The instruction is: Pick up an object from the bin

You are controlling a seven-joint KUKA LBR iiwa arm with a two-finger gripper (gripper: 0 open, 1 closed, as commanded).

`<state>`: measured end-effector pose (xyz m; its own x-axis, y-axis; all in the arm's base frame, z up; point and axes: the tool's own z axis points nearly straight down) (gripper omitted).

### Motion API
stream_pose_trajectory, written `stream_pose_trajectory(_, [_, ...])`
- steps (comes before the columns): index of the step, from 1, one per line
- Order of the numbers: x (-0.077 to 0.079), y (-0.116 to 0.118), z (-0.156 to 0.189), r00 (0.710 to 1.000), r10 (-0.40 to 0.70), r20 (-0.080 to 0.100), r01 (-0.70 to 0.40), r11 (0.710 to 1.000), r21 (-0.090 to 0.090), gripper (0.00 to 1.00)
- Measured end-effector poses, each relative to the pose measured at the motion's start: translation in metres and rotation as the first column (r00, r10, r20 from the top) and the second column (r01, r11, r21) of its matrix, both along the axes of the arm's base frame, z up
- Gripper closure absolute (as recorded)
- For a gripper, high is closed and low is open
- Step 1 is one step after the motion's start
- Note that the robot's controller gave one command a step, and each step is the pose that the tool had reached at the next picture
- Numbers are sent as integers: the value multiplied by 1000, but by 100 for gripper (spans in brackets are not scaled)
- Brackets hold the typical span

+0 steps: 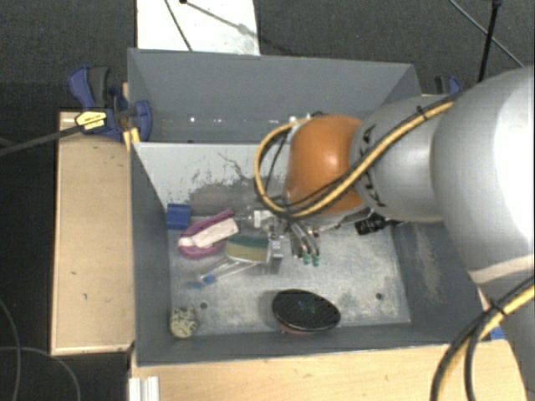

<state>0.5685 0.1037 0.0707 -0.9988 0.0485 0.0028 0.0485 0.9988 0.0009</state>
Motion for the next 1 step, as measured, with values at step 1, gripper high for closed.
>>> stream_pose_trajectory(1, [12,0,145,999,35,14,-35,999,0,100])
